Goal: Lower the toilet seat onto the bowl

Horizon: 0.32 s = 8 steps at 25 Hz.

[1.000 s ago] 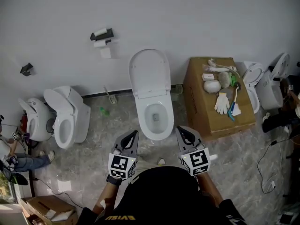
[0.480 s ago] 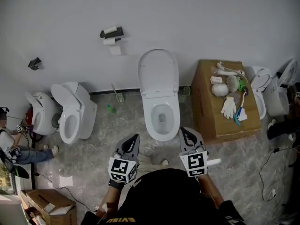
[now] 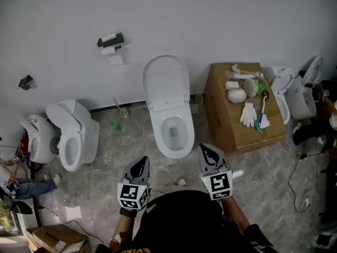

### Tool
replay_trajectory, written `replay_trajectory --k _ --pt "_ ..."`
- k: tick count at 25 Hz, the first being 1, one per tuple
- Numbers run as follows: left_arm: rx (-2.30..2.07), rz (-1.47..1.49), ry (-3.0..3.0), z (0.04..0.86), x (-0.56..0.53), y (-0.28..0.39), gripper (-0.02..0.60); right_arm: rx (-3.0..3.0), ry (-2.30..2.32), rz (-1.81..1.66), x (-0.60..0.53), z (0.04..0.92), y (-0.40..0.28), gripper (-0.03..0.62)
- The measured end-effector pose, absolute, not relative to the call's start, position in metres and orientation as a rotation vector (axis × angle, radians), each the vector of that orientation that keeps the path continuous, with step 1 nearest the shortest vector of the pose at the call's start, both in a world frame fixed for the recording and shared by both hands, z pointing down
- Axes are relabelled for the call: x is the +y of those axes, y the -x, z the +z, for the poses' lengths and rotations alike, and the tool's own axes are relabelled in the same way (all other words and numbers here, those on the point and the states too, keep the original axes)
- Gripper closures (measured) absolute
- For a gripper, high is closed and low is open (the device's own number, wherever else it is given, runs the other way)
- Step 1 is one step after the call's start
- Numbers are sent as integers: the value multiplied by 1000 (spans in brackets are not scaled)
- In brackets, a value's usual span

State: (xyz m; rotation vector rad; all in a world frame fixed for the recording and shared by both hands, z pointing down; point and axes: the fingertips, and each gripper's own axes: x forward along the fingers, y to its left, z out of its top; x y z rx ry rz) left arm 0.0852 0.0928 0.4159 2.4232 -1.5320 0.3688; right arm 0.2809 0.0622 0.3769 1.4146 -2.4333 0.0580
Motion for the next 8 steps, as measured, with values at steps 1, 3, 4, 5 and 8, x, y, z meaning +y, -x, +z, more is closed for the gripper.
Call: replay_trajectory --k 1,3,4,5,8 --pt "-1515 369 -2438 414 92 -88 570 -2428 -1423 66 63 377 -281 602" --pt "-1480 374 -2456 413 90 -89 570 -2420 -1440 75 63 376 -278 602" --pt "-1472 374 -2463 412 87 -87 569 -2418 -1444 69 60 373 -276 602" --pt "-1474 370 -2471 410 80 -83 570 -2420 -1445 54 53 369 -273 602" --pt "-1528 319 -2512 392 42 -65 569 -2431 -1434 -12 14 348 -264 602"
